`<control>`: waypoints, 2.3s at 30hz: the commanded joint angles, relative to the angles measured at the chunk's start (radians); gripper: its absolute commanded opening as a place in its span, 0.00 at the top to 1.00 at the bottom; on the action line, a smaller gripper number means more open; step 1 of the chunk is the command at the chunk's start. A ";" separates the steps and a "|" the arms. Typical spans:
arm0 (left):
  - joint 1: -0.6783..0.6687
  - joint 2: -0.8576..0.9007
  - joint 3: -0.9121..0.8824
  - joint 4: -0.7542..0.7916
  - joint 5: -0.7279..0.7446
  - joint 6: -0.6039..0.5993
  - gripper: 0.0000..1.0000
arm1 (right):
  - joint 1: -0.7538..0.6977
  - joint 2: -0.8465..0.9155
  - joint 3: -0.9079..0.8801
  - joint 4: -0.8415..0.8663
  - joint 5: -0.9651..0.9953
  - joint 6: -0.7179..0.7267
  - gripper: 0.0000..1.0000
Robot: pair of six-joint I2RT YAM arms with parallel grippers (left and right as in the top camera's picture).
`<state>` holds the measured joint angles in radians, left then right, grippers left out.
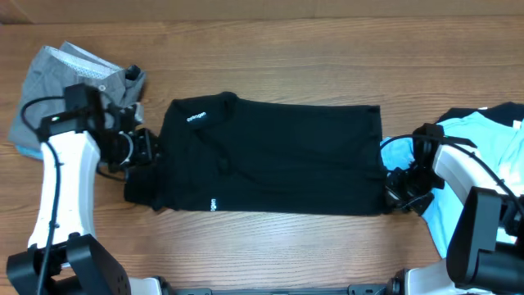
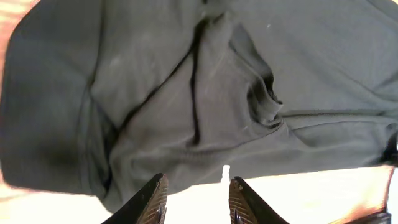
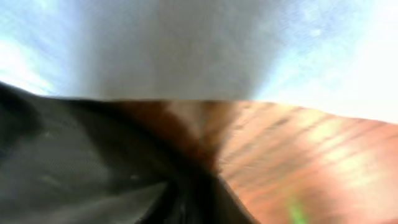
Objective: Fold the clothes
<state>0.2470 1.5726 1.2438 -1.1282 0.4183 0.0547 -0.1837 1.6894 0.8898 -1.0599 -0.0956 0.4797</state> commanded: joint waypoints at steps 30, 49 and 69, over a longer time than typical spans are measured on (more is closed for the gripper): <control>-0.476 0.266 0.006 0.235 -0.132 -0.003 0.96 | -0.002 -0.349 0.069 -0.039 -0.037 -0.041 0.42; -0.483 0.258 0.116 0.092 -0.171 -0.034 0.85 | -0.002 -0.349 0.069 -0.008 -0.037 -0.042 0.38; -0.485 0.259 -0.081 0.303 -0.150 -0.172 0.82 | -0.002 -0.349 0.069 -0.010 -0.040 -0.042 0.35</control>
<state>-0.2298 1.8309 1.1774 -0.8387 0.2165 -0.0841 -0.1833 1.3510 0.9340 -1.0733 -0.1272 0.4438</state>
